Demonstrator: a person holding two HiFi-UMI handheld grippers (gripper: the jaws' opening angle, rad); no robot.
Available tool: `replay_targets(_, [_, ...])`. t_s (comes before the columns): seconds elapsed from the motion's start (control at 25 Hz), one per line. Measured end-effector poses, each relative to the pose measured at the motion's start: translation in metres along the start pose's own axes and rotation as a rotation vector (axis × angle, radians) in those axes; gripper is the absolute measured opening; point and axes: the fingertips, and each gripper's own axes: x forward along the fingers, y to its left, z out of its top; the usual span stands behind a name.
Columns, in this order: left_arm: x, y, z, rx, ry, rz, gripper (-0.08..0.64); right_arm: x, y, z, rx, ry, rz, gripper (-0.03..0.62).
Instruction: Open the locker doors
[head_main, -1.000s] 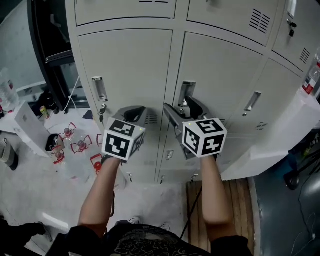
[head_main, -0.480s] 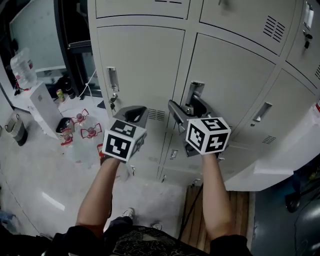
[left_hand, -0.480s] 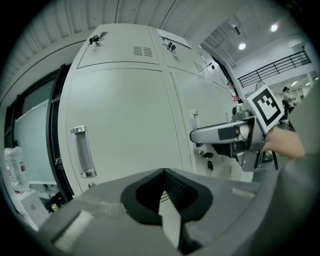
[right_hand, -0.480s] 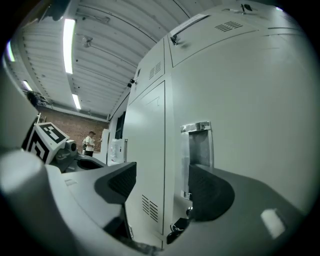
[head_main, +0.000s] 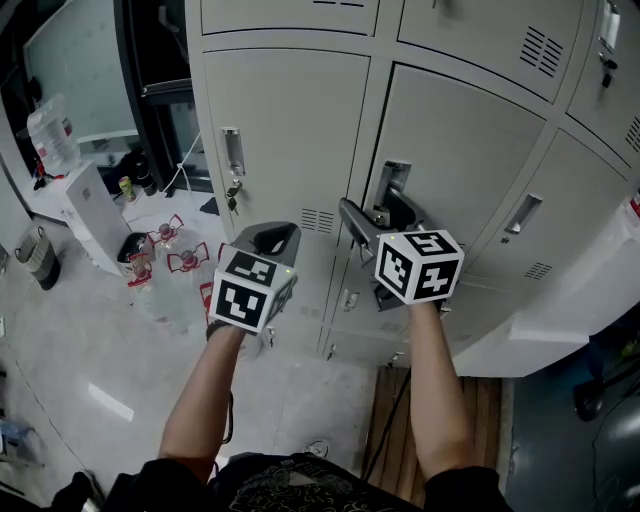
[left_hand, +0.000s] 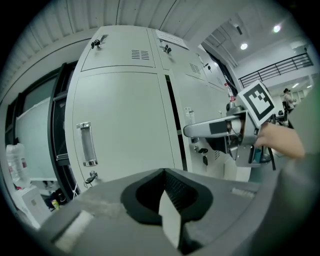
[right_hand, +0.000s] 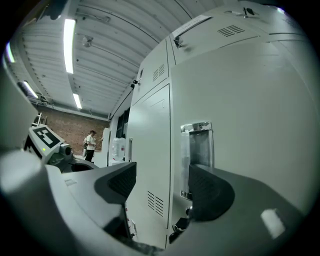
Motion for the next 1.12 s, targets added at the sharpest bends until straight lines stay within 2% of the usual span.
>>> replay_targets(0.64, [-0.048, -0.025, -0.010, -0.007, -0.019, -0.084, 0.000, -0.048, 0.020, -0.002, -0.016, 0.015, -0.115, 0.305])
replay_targets(1.12, [-0.081, -0.063, -0.005, 0.002, -0.060, -0.171, 0.000, -0.109, 0.023, -0.003, -0.002, 0.007, -0.257, 0.253])
